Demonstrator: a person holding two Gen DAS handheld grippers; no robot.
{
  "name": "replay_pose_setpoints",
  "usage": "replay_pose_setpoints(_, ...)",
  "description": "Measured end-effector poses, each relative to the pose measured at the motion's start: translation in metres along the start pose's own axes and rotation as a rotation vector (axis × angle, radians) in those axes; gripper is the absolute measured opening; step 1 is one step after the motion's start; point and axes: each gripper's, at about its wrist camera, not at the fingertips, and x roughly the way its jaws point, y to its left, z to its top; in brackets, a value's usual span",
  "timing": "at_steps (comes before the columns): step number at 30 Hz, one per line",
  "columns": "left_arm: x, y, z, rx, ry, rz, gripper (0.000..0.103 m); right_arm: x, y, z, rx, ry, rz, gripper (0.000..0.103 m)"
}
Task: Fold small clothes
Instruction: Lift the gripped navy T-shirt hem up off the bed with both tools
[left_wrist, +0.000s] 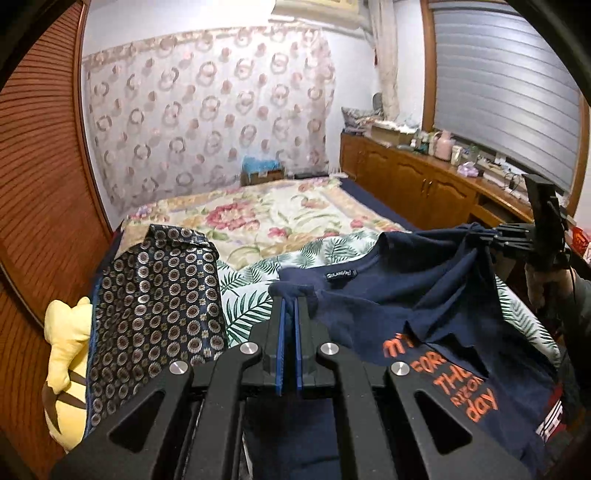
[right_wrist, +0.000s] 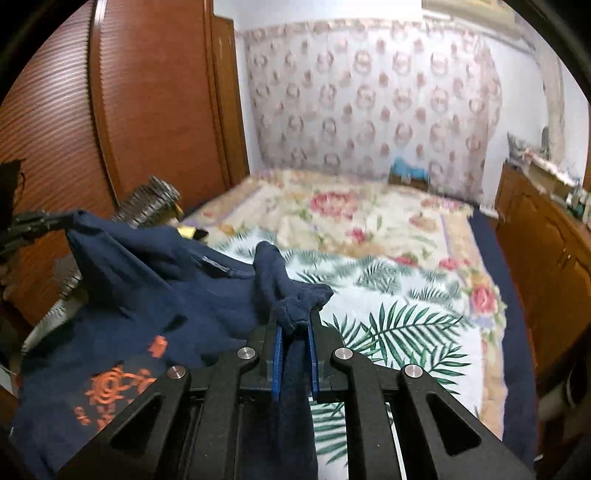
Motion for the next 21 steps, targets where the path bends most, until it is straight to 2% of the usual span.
replay_pose_setpoints(6,-0.045,-0.005,-0.021,-0.001,-0.049,-0.004,0.005,-0.071,0.022,-0.018,-0.021,-0.072,-0.002,0.011)
replay_pose_setpoints(10,-0.070,-0.005,-0.041,-0.013,-0.065,-0.002,0.005,-0.105,0.038,-0.040,-0.041,-0.085,0.003,0.011)
replay_pose_setpoints(16,-0.097,-0.001,-0.072,-0.056,-0.071,0.003,0.005,-0.146,0.046,-0.074,-0.048,-0.074,0.017,0.011)
replay_pose_setpoints(21,-0.118,0.004,-0.097,-0.091,-0.060,0.002,0.005,-0.166,0.044,-0.088,-0.013,-0.032,-0.004,0.011)
